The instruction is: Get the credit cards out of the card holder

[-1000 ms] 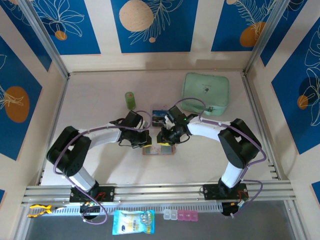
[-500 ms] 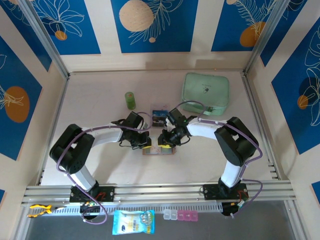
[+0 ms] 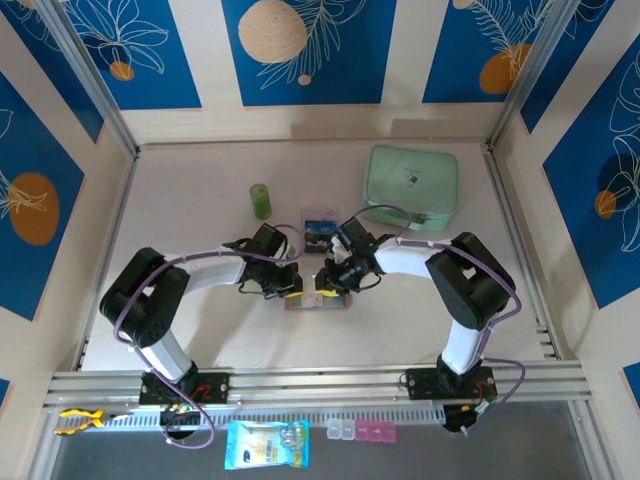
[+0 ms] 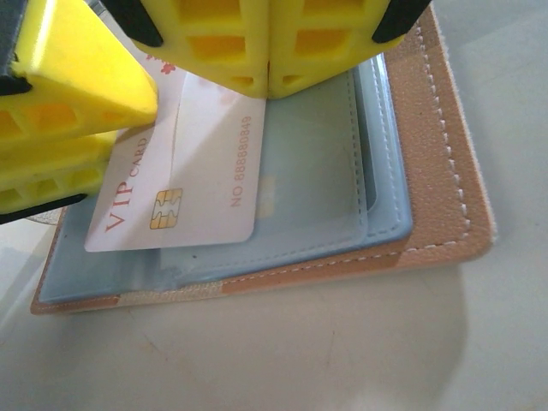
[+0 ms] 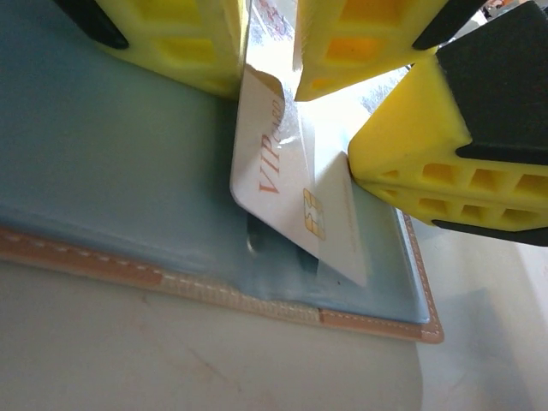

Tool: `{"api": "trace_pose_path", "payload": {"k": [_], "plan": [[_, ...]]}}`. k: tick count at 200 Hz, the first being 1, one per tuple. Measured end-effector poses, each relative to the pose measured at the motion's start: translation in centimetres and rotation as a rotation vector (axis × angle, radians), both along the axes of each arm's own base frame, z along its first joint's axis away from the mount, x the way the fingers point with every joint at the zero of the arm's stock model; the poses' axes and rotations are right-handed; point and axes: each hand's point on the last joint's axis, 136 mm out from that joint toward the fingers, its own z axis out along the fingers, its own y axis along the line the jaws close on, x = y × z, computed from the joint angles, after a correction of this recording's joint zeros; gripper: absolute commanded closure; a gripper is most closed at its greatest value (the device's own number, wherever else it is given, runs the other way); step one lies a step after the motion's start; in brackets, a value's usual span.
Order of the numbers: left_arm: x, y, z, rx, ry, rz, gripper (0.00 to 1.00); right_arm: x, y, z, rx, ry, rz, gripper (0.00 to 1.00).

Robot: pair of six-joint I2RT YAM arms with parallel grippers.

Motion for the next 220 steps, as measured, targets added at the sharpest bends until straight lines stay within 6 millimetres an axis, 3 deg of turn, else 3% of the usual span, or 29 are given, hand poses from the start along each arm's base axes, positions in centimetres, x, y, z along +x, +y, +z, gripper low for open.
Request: {"api": "trace_pose_path", "payload": {"k": [55,170,220], "plan": [[0.0,0.0,0.0,0.0,0.0,0.0,0.98,0.1,-0.2,0.5,-0.003,-0.017,0.002,0.88],[0.0,0.0,0.1,-0.002,-0.002,0.001,0.97,0.0,-3.0,2.6,-0.142,-0.091,0.04,0.94],[0.4,0.1,1.4,-0.011,-0.044,0.01,0.95,1.0,-3.7,5.4,-0.137,-0.197,0.12,0.97]]}}
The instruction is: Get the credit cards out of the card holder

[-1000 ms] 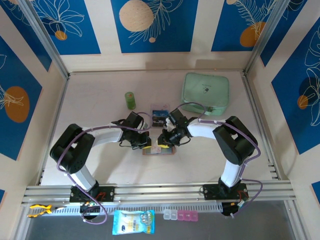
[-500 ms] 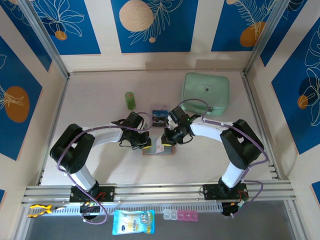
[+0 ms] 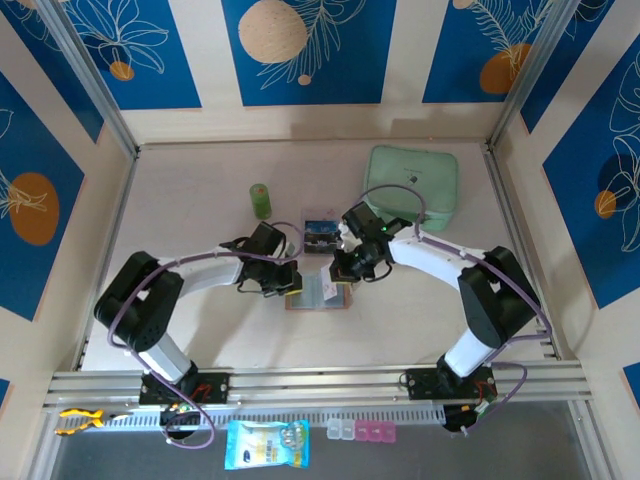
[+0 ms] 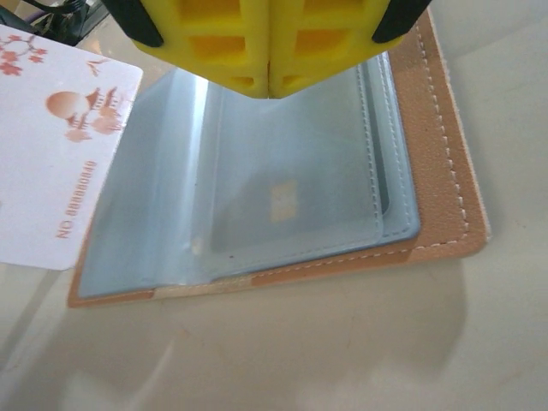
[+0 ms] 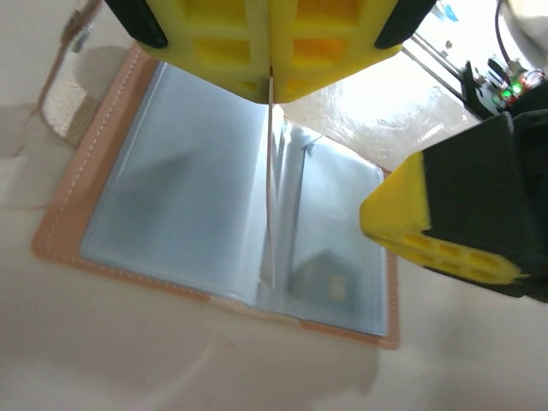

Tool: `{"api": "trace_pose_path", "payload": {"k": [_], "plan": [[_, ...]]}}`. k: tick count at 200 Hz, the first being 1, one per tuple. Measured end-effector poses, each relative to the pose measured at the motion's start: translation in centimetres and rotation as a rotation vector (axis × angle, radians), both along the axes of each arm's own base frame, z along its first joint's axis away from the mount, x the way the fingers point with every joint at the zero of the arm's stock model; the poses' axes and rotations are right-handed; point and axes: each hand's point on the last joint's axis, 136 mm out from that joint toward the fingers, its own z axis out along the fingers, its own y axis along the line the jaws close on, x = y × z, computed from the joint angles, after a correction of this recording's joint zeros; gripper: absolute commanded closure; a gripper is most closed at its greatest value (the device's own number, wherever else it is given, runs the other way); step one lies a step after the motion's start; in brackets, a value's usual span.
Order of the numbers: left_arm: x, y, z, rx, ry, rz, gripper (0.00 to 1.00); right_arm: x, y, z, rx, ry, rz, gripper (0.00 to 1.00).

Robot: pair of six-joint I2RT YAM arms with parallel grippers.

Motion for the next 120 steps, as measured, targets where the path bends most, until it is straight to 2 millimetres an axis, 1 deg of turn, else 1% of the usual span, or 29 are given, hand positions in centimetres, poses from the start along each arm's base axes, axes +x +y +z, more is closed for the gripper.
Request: {"api": "trace_pose_path", "payload": {"k": [41,71,93,120], "plan": [[0.7,0.6,1.5,-0.01,-0.052,0.025,0.94,1.8,-0.1,2.9,-0.014,-0.196,0.213,1.0],[0.8,1.6,1.4,-0.003,-0.057,0.051,0.94,3.5,-0.5,4.7,-0.059,-0.369,0.398,1.0],[0.6,2.4,1.1,0.008,-0.055,0.069,0.94,5.1,-0.6,5.5,-0.119,-0.49,0.552,1.0],[0.5,3.1,1.1,0.008,-0.056,0.084,0.94,7.2,-0.7,5.9,-0.186,-0.568,0.699,1.0]]}}
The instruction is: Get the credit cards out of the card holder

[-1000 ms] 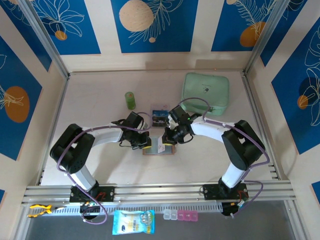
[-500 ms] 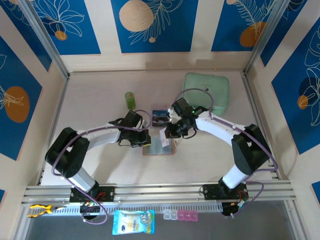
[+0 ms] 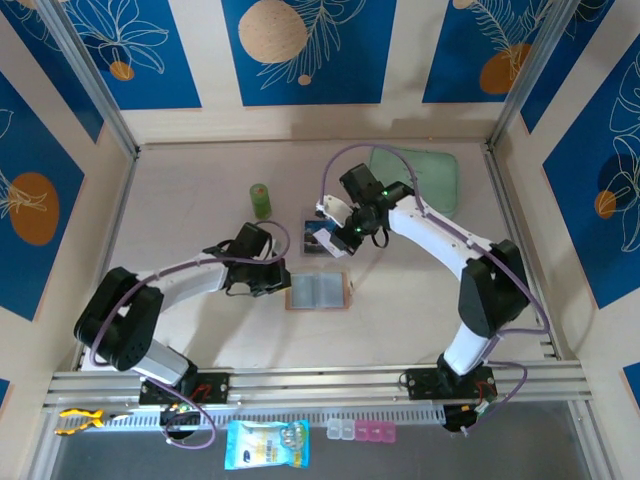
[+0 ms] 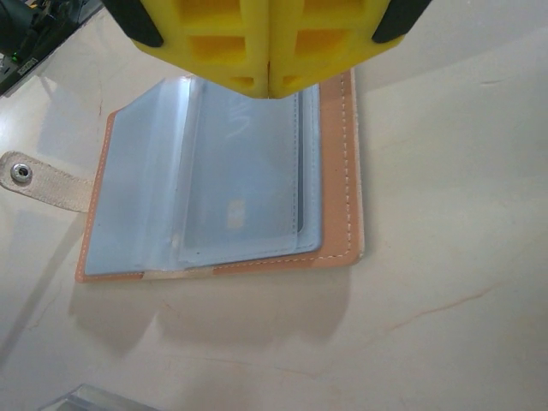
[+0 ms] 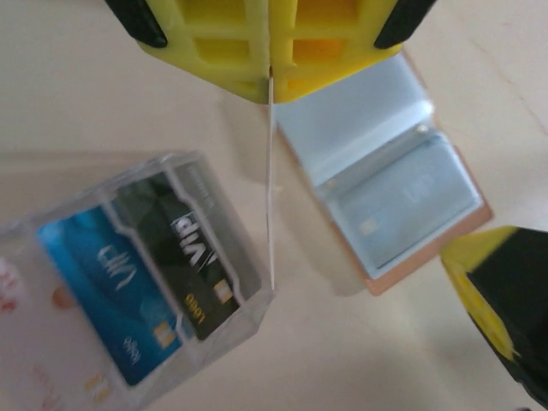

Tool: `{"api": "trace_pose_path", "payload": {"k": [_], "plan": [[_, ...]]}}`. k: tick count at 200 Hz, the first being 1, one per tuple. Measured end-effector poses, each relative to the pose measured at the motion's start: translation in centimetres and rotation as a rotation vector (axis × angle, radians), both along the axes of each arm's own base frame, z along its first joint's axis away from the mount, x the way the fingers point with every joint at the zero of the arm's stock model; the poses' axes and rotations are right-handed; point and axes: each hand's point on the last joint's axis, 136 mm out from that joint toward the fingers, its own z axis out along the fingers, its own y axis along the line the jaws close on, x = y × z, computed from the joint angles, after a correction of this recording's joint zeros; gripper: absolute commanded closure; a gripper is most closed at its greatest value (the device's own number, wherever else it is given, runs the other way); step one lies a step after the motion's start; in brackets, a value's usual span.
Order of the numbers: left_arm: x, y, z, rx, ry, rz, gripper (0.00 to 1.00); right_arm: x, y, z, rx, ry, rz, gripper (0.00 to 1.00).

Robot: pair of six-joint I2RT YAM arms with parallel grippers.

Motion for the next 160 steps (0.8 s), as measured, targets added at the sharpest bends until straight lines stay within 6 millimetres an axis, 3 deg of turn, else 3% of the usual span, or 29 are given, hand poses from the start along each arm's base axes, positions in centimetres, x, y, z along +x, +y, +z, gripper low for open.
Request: {"api": "trace_pose_path", "payload": {"k": [77,160], "plan": [[-0.3,2.0,-0.3,0.002,0.005,0.049,0.94,7.4,-0.7,1.3,-0.089,-0.102,0.133,1.0],[-0.1,2.9,0.0,0.002,0.004,0.078,0.94,10.6,0.9,-0.1,-0.114,-0.117,0.206,1.0]]}}
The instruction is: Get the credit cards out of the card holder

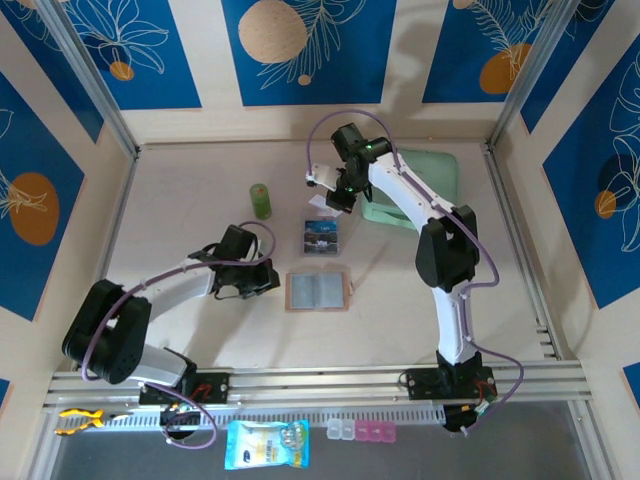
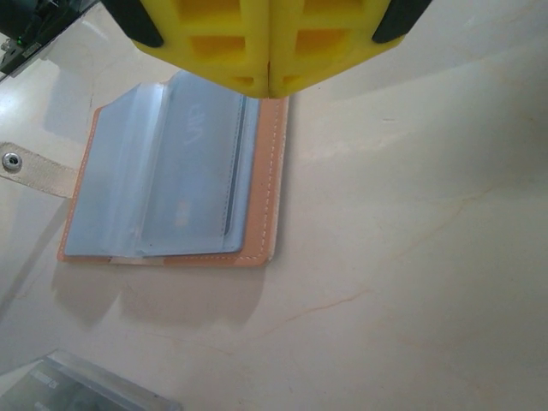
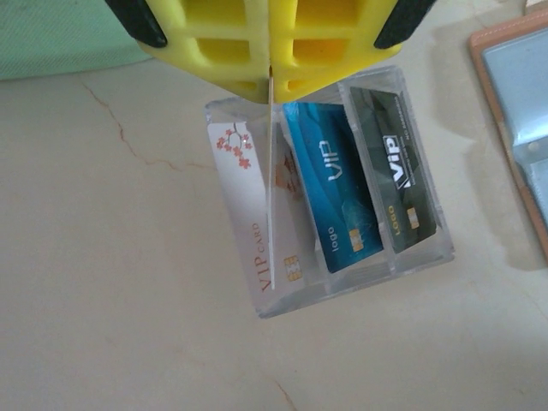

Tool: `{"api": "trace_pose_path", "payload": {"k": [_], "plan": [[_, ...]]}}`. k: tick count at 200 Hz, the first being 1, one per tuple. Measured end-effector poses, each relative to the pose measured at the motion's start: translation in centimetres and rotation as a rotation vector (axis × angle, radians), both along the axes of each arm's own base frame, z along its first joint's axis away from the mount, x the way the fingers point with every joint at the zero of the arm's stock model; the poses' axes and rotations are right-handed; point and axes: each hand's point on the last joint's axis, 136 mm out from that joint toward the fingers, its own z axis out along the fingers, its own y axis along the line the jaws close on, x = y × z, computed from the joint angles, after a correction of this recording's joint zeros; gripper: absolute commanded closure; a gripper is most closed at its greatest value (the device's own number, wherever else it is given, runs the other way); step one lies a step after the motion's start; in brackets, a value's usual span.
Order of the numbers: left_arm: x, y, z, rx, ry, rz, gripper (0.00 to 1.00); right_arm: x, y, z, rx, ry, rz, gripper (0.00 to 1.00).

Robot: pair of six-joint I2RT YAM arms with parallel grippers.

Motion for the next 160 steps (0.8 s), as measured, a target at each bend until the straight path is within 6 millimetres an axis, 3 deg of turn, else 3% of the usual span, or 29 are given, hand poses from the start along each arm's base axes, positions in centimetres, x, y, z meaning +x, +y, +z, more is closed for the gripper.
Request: {"api": "trace_pose_path", "payload": {"k": [19,51,67,121,160], "plan": [[-0.1,0.2,-0.3,0.003,0.007,0.005,0.94,0.3,0.2,-0.7,-0.008,0.005,0.013,0.99],[-0.3,0.5,-0.5,0.006,0.013,0.009,0.94,0.5,0.2,-2.2,-0.028,0.026,0.025,0.81],[-0.3,0.5,-0.6,0.007,0.015,0.011,0.94,0.6,0.2,-2.6,-0.035,0.032,0.025,0.77],[-0.3,0.4,-0.5,0.0,0.018,0.007,0.94,1.3,0.1,-2.1,-0.027,-0.002,-0.01,0.77],[-0.4,-0.2,-0.8,-0.029,0.033,-0.011,0.94,-0.3,0.0,-0.3,0.032,-0.002,-0.116,0.78]]}}
